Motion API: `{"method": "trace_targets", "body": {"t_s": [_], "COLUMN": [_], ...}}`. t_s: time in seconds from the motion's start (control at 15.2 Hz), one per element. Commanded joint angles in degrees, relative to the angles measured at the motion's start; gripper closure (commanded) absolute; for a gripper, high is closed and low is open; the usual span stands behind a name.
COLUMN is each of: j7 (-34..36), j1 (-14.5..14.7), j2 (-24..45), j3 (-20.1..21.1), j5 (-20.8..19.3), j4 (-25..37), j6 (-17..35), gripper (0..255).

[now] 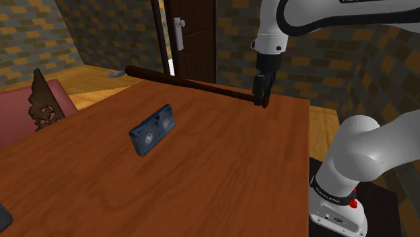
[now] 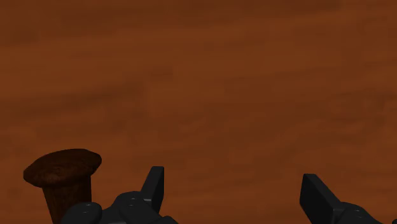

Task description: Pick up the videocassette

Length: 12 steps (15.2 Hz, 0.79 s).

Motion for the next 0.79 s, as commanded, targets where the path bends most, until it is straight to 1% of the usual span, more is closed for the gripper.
{"method": "trace_targets", "body": {"t_s": [0.0, 0.33, 0.53, 0.73], "j7": [0.00, 17.75, 28.32, 38.92], "j1": [0.00, -1.15, -2.36, -4.05], "j2": [0.00, 2.04, 5.06, 9.26], "j3": [0.00, 9.20, 14.63, 19.96], "j5": [0.00, 5.69, 8.32, 9.97], "j4": [0.00, 2.28, 5.16, 9.09], "j6": [0.00, 1.03, 2.11, 3.36], "gripper": [0, 0, 0, 0]}}
